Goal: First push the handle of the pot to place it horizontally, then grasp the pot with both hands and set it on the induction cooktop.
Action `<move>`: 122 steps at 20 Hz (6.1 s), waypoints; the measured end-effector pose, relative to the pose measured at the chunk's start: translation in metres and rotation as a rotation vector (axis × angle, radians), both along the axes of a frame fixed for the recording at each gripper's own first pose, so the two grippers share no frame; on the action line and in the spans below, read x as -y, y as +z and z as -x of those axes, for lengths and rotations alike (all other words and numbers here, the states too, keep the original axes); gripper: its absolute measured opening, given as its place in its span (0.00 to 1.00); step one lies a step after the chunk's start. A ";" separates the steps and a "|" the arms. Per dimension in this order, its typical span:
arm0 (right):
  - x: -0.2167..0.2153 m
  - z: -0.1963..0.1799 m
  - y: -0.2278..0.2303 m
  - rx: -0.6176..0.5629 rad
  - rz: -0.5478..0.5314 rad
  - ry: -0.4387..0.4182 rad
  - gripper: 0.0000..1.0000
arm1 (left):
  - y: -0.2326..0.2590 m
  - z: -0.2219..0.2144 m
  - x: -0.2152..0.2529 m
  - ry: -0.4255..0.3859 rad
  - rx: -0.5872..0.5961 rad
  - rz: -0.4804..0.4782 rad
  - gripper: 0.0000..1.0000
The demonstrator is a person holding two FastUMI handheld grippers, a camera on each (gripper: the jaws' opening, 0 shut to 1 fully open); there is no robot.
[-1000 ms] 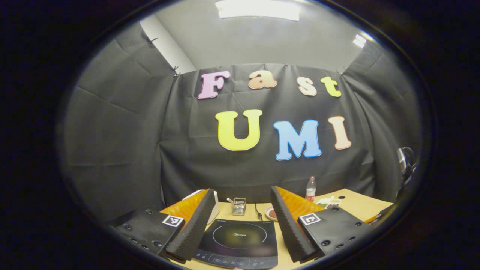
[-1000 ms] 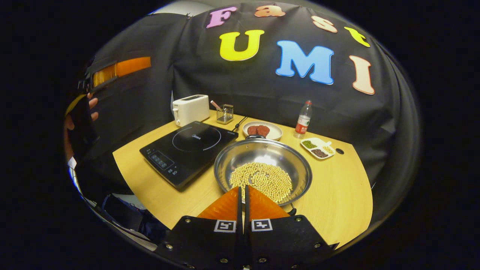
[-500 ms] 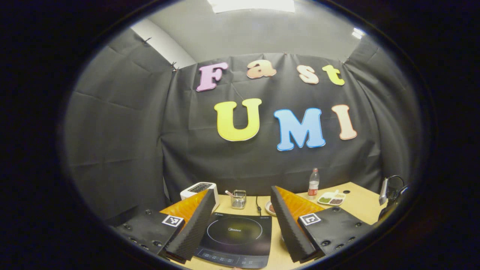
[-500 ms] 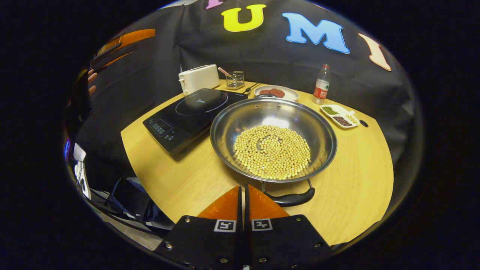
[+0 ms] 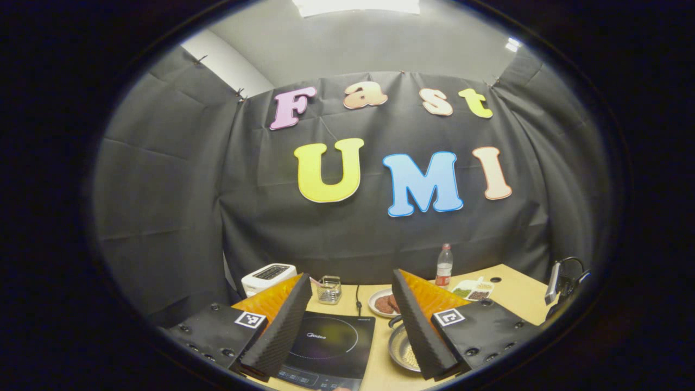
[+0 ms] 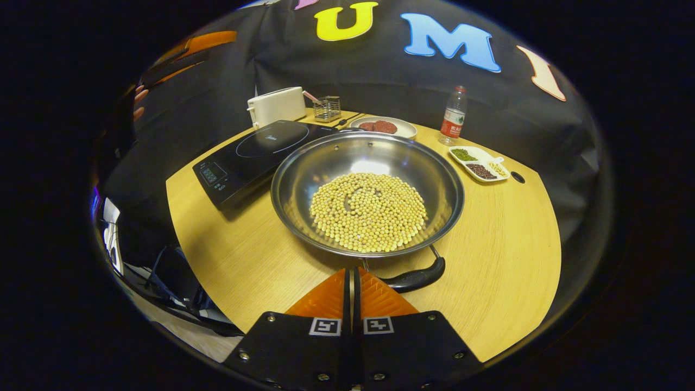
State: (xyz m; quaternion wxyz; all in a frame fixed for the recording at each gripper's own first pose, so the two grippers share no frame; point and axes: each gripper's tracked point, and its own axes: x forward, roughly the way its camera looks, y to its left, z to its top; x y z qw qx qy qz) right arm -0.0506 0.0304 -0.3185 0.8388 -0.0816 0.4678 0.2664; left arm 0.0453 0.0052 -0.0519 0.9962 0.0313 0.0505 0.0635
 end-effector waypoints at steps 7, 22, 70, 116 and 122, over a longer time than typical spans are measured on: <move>0.041 -0.033 -0.011 0.029 0.074 -0.052 0.01 | -0.010 -0.011 0.014 0.021 -0.027 0.000 0.96; 0.094 -0.119 -0.026 0.115 0.042 -0.213 0.01 | -0.051 0.002 0.043 0.122 -0.108 -0.031 0.96; 0.089 -0.161 -0.045 0.149 0.130 -0.620 0.55 | -0.324 -0.109 0.072 -0.155 -0.663 0.154 0.66; -0.226 -0.204 0.051 0.397 -0.050 -0.486 0.97 | -0.203 -0.124 -0.304 0.069 -0.347 0.032 0.92; -0.153 -0.166 0.146 0.611 -0.101 -0.478 0.97 | -0.100 -0.097 -0.212 -0.009 -0.157 0.023 0.94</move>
